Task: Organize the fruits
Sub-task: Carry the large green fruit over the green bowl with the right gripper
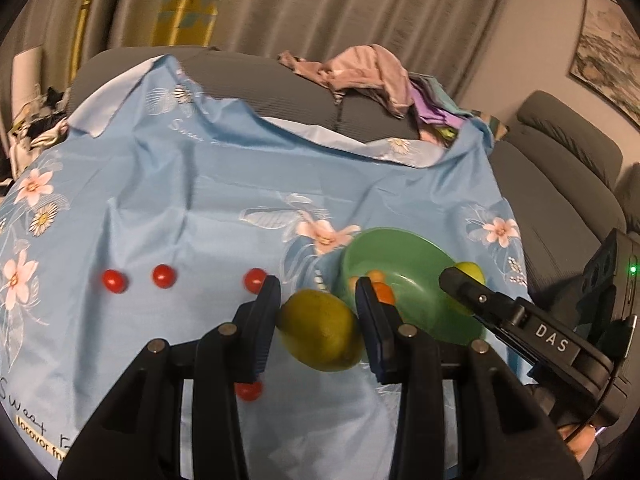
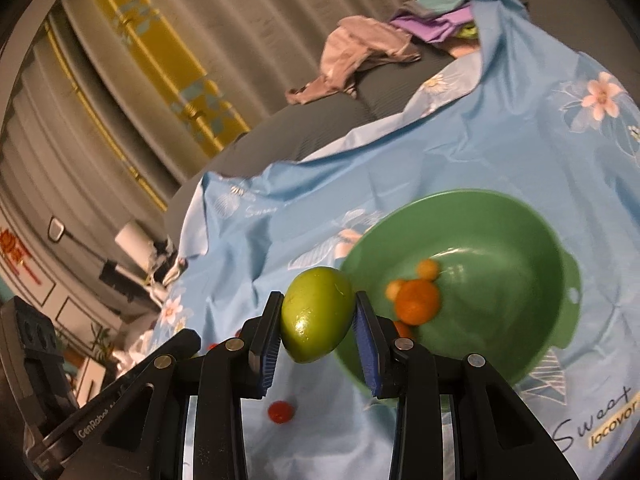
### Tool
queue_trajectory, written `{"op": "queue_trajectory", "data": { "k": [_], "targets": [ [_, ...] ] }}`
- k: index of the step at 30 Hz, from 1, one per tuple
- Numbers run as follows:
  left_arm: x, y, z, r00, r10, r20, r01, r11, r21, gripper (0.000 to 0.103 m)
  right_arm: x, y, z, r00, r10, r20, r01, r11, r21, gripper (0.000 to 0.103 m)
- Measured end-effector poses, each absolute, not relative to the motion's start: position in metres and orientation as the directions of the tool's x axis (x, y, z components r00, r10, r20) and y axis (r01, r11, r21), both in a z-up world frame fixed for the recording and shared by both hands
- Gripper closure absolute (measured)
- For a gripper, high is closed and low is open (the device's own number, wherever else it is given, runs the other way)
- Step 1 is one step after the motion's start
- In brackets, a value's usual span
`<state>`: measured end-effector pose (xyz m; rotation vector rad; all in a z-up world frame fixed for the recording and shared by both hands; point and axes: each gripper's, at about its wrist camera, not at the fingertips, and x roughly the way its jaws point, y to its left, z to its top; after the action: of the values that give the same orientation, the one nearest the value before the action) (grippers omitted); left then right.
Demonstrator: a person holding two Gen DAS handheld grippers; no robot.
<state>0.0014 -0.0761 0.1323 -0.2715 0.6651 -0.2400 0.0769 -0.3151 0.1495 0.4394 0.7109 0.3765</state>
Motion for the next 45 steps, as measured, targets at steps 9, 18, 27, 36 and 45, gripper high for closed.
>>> {"op": "queue_trajectory", "data": {
  "k": [9,18,27,36,45],
  "targets": [
    [0.031,-0.121,0.132,0.687,-0.374,-0.623,0.232,0.926,-0.299,0.065,0.079,-0.353,0.146,0.735,0.408,-0.542,-0.093,0.852,0.516,0.067],
    [0.054,-0.152,0.119,0.651,-0.407,-0.641,0.287,0.914,-0.288,0.065,0.087,-0.375,0.133,0.728,0.379,-0.571,-0.011,0.84,0.543,0.067],
    [0.059,-0.172,0.101,0.614,-0.411,-0.674,0.321,0.91,-0.262,0.065,0.091,-0.374,0.125,0.704,0.363,-0.611,0.018,0.85,0.526,0.067],
    [0.064,-0.178,0.089,0.585,-0.41,-0.7,0.324,0.909,-0.262,0.064,0.092,-0.374,0.121,0.693,0.32,-0.646,0.054,0.871,0.488,0.067],
    [0.067,-0.181,0.081,0.572,-0.402,-0.715,0.321,0.912,-0.256,0.064,0.094,-0.373,0.117,0.677,0.284,-0.679,0.089,0.885,0.458,0.067]
  ]
}}
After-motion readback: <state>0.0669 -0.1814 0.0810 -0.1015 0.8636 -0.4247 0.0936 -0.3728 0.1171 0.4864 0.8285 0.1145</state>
